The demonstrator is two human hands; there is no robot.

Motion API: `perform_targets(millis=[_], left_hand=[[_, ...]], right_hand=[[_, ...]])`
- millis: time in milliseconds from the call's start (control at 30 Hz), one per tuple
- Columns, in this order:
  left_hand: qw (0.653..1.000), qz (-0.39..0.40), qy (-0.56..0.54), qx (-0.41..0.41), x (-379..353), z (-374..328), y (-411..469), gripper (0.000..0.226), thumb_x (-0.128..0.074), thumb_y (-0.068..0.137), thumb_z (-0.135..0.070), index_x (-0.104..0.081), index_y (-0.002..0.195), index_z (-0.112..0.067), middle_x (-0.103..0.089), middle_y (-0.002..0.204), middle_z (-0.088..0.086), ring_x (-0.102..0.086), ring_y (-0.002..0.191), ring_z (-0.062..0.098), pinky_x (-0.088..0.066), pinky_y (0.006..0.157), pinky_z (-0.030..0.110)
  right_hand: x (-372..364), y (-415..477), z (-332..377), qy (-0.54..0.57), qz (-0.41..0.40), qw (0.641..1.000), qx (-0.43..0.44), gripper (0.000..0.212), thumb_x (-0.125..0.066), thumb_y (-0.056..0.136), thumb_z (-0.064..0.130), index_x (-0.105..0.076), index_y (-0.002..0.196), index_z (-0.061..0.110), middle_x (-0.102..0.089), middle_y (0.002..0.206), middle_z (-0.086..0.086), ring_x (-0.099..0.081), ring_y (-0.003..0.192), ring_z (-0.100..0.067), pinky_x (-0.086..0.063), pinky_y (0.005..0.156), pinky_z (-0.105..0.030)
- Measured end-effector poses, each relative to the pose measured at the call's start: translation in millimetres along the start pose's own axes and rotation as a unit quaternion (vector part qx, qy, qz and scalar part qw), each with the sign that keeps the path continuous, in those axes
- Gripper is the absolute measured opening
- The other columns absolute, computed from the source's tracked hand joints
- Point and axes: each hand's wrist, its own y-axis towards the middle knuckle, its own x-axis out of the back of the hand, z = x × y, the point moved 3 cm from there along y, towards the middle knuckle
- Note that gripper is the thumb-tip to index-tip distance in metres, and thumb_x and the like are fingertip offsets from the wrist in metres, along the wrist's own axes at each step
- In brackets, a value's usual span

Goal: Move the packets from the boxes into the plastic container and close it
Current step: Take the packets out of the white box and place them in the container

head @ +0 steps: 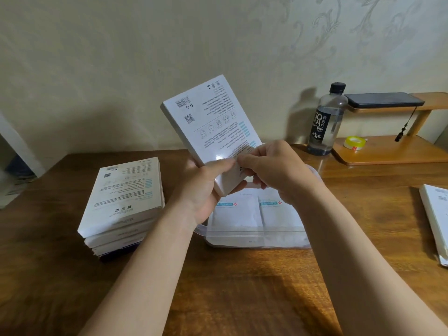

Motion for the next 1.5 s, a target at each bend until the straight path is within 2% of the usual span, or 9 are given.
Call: perform_targets(millis=[133, 267, 400, 667, 867, 1000, 1133, 1300, 1500], left_hand=[[0.999, -0.003, -0.034, 0.007, 1, -1, 0, 0.041, -0.061, 0.096, -0.002, -0.062, 0.131, -0.024, -0.069, 0.126, 0.013, -0.067, 0.116, 0.037, -0.060, 0.079, 0.047], [0.998, -0.003, -0.062, 0.017, -1, -4, 0, 0.037, -0.058, 0.099, -0.004, -0.063, 0.128, -0.027, -0.070, 0.125, 0.014, -0.068, 0.110, 0.033, -0.061, 0.076, 0.042], [0.994, -0.029, -0.106, 0.009, 2, -8, 1, 0.043, -0.062, 0.096, -0.008, -0.059, 0.133, -0.030, -0.067, 0.128, 0.014, -0.066, 0.115, 0.034, -0.061, 0.074, 0.041], [0.990, -0.037, -0.131, -0.019, 6, -14, 3, 0.041, -0.059, 0.097, -0.011, -0.058, 0.135, -0.029, -0.070, 0.120, 0.013, -0.068, 0.108, 0.030, -0.061, 0.077, 0.040], [0.988, -0.041, -0.148, -0.031, 8, -16, 4, 0.043, -0.057, 0.098, -0.009, -0.056, 0.138, -0.025, -0.069, 0.123, 0.014, -0.069, 0.105, 0.028, -0.061, 0.074, 0.039], [0.985, -0.045, -0.159, -0.039, 10, -17, 5, 0.040, -0.057, 0.098, -0.009, -0.058, 0.134, -0.026, -0.072, 0.115, 0.010, -0.071, 0.099, 0.024, -0.061, 0.072, 0.038], [0.982, -0.053, -0.175, -0.036, 13, -16, 6, 0.043, -0.058, 0.098, -0.009, -0.055, 0.137, -0.025, -0.071, 0.122, 0.013, -0.069, 0.108, 0.029, -0.061, 0.073, 0.039], [0.982, -0.050, -0.180, -0.036, 12, -16, 7, 0.032, -0.056, 0.098, -0.009, -0.060, 0.124, -0.027, -0.075, 0.110, 0.008, -0.071, 0.101, 0.027, -0.062, 0.070, 0.038], [0.975, -0.057, -0.209, -0.041, 14, -18, 7, 0.032, -0.056, 0.099, -0.008, -0.059, 0.126, -0.025, -0.072, 0.115, 0.011, -0.071, 0.100, 0.027, -0.063, 0.072, 0.039]], right_hand=[[0, -2, 3, 0.014, -0.007, 1.000, 0.008, 0.019, -0.065, 0.091, 0.014, -0.067, 0.074, 0.004, -0.064, 0.070, 0.003, -0.054, 0.050, -0.011, -0.044, 0.045, -0.017], [3, -2, 5, 0.023, -0.027, 0.999, 0.023, 0.021, -0.062, 0.090, 0.011, -0.069, 0.075, -0.001, -0.064, 0.063, -0.001, -0.054, 0.051, -0.014, -0.046, 0.049, -0.024], [8, -2, 7, 0.051, -0.031, 0.998, 0.035, 0.021, -0.061, 0.092, 0.014, -0.069, 0.076, 0.003, -0.065, 0.063, -0.003, -0.055, 0.053, -0.013, -0.049, 0.053, -0.027], [-1, -4, 9, 0.195, 0.019, 0.980, 0.044, 0.018, -0.057, 0.097, 0.011, -0.067, 0.090, -0.002, -0.072, 0.080, -0.009, -0.071, 0.078, -0.024, -0.055, 0.059, -0.034], [-6, -5, 11, 0.228, 0.025, 0.973, 0.030, 0.017, -0.056, 0.096, 0.007, -0.065, 0.093, -0.007, -0.076, 0.087, -0.016, -0.074, 0.082, -0.027, -0.062, 0.077, -0.042], [-7, -6, 13, 0.265, 0.033, 0.963, 0.026, 0.012, -0.054, 0.096, 0.004, -0.062, 0.092, -0.004, -0.077, 0.086, -0.014, -0.075, 0.082, -0.025, -0.061, 0.078, -0.041], [-9, -6, 12, 0.279, 0.036, 0.959, 0.022, 0.010, -0.051, 0.095, 0.001, -0.060, 0.099, -0.003, -0.076, 0.086, -0.018, -0.075, 0.086, -0.030, -0.061, 0.082, -0.044], [-9, -5, 12, 0.294, 0.044, 0.955, 0.023, 0.009, -0.048, 0.094, -0.003, -0.056, 0.098, 0.000, -0.076, 0.087, -0.021, -0.075, 0.087, -0.033, -0.060, 0.084, -0.045], [-10, -3, 8, 0.278, 0.053, 0.959, 0.016, 0.008, -0.051, 0.094, 0.000, -0.057, 0.090, -0.002, -0.075, 0.096, -0.023, -0.074, 0.093, -0.034, -0.060, 0.085, -0.045]])
